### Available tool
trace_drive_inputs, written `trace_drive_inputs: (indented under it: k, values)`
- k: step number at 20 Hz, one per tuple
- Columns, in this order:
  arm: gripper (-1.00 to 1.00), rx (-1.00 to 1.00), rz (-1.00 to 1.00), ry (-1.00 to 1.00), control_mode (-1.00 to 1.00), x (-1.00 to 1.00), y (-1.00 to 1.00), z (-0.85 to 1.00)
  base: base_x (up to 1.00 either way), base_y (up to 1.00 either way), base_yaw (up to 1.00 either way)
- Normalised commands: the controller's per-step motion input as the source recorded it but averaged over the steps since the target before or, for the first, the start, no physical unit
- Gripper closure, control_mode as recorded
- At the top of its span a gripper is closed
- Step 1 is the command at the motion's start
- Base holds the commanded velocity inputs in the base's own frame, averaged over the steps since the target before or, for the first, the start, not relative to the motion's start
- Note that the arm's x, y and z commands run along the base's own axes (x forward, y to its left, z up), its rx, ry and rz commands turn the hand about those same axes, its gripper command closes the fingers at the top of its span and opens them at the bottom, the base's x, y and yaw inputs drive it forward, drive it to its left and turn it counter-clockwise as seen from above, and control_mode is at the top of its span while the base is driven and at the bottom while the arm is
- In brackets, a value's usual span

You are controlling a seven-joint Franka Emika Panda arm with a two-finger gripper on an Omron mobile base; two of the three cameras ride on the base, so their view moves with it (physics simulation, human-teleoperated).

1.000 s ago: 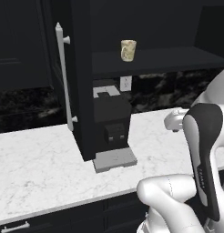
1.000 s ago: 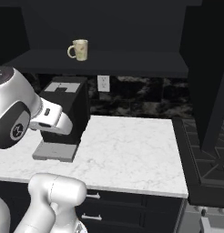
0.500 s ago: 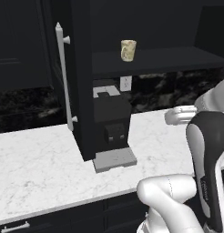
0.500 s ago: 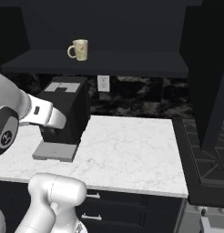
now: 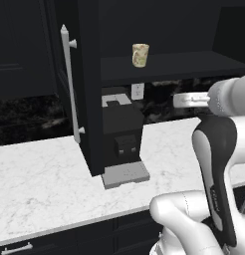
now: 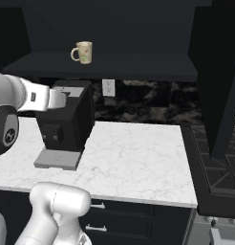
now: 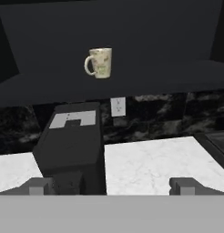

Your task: Gather all objects into one cabinet and sort the glasses and bowls to opposite sides.

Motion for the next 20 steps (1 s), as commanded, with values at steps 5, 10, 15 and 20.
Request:
trace_drive_inputs:
  k: [5, 10, 15, 20]
  values:
    - [-1.00, 0.00, 0.00, -0.18, -1.00, 0.71, 0.44, 0.25, 0.00, 0.00, 0.00]
    - [-1.00, 0.00, -0.01, -0.05, -1.00, 0.55, 0.36, 0.06, 0.00, 0.00, 0.00]
    - [-1.00, 0.00, 0.00, -0.03, -1.00, 0.49, 0.12, 0.05, 0.00, 0.00, 0.00]
    - [-1.00, 0.00, 0.00, 0.00, -1.00, 0.42, 0.06, 0.04, 0.00, 0.00, 0.00]
